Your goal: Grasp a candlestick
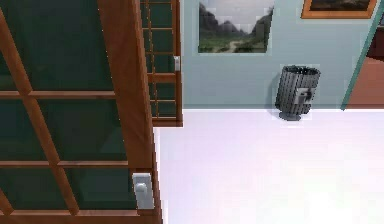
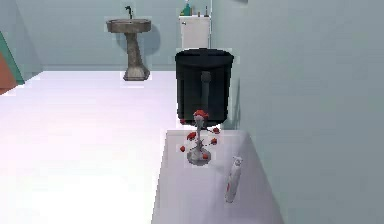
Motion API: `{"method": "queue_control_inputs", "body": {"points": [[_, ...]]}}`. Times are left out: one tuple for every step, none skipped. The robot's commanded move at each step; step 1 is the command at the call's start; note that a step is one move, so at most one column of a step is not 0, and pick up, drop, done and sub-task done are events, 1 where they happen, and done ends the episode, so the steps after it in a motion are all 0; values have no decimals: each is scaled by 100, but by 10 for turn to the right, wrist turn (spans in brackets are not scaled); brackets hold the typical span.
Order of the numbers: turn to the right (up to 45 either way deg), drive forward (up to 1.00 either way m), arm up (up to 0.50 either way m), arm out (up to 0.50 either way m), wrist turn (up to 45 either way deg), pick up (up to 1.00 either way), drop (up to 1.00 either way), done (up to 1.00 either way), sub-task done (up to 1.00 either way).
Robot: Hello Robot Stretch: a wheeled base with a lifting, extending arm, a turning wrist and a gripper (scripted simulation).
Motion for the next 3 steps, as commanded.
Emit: {"method": "queue_control_inputs", "body": {"points": [[0,0,50,0,0,0,0,0,0],[0,0,38,0,0,0,0,0,0],[0,0,0,30,0,0,0,0,0]]}}
